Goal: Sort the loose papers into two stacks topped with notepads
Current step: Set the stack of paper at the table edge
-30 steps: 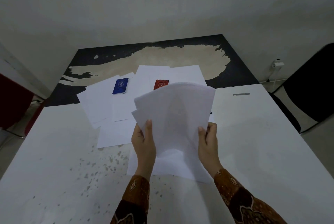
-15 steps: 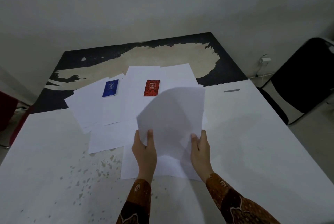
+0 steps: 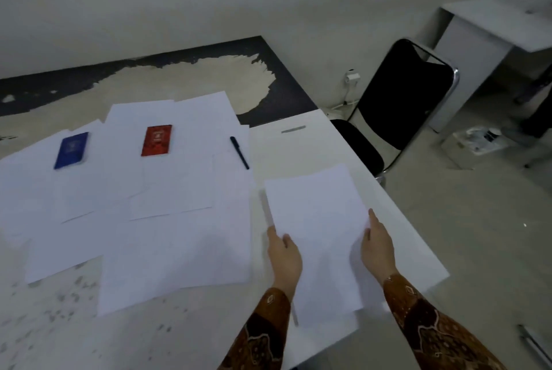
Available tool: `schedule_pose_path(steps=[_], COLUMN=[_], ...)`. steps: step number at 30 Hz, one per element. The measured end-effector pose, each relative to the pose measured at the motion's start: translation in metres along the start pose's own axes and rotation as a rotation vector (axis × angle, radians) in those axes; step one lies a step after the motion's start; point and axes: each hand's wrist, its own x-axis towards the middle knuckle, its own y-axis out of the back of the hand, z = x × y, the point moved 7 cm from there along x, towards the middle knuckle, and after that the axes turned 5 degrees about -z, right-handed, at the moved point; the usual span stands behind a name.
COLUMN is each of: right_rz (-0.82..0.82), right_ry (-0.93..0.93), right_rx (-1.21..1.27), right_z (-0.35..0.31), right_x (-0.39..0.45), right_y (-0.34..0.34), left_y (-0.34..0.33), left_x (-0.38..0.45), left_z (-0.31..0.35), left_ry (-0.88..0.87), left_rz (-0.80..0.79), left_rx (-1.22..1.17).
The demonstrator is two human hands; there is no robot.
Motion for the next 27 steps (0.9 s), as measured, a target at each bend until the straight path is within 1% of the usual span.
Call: schedule_pose_path(steps=[2,4,6,8,10,12,14,18,22,25,27], right_rz=[-0.028,0.000,0.042,0.044,0.011,-0.008,0.009,0.009,0.035,0.085,0.031], right_ry=[-0.034,-0.045,-0.078,-0.126,-0.151,-0.140,-0.130,-0.170,-0.198,-0.042,0.100], right_rx=[-0.075,-0.053,-0.041,-0.078,-0.134,-0.199,-0.284,-0.370,-0.384,-0.290,-0.205], right_z=[0.027,0.044,0.057,0.070,0.079,0.081,0.078,0.075,0.069,0.038,0.004], right_x=[0.007,0.011,0.018,0.027,0.035,0.040,0.043,0.038,0.028,0.024,0.025], right_y=[0.010,0.020,0.030,0.035,0.034,0.035,0.037,0.034,0.024,0.009,-0.015], left_y=[-0.033,-0.052,-0.065,-0.076,-0.084,-0.090,-0.092,-0.096,-0.101,-0.076,-0.044], left_x=[-0.008,-0.013,-0.016,-0.015,-0.014,-0.014,-0.014,-0.022,-0.030,-0.021,-0.009], left_z=[-0.011,-0.015,-0.016,-0.016,-0.015,-0.016,-0.015,-0.009,-0.008,-0.002,0.002], left_ry=[0.055,0.098,0.094,0.053,0.062,0.131,0.169,0.109,0.094,-0.007,-0.050], left_rz=[-0.058,-0.088,-0.092,-0.083,-0.093,-0.140,-0.160,-0.151,-0.310,-0.356,-0.351], left_rx=[-0.015,0.012,0.071,0.215,0.375,0.379,0.353,0.459,0.437,0.466,0.402])
